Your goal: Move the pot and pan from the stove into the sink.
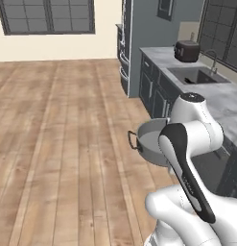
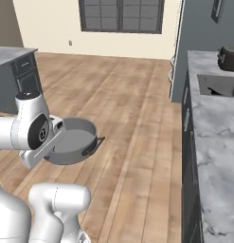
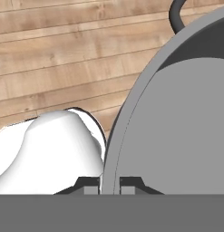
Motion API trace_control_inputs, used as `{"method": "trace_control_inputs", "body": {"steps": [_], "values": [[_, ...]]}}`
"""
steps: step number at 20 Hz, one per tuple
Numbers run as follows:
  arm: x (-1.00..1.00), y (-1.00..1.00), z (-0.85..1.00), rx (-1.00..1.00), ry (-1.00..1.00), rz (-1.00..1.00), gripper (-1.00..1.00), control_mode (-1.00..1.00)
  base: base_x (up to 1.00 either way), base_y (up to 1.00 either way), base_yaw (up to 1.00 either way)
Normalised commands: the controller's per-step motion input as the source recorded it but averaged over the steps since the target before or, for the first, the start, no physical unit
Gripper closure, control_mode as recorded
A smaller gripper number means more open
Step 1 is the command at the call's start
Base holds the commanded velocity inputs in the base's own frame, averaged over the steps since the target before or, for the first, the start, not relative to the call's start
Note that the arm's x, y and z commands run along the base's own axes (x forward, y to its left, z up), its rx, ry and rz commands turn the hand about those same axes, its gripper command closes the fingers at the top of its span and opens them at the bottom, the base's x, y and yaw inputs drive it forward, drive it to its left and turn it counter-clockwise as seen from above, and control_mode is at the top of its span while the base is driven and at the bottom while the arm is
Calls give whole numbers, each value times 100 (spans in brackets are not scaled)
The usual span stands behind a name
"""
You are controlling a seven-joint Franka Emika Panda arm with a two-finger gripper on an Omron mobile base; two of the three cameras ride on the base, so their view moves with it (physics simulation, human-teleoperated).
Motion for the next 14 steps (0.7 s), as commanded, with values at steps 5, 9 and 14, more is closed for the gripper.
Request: {"method": "trace_control_inputs", "body": {"steps": [5, 9, 14], "values": [[0, 0, 0, 0, 0, 0, 100, 100, 99, 6, 0], [0, 0, 0, 0, 0, 0, 100, 100, 100, 8, 0], [0, 0, 0, 0, 0, 0, 100, 100, 100, 14, 0]]}}
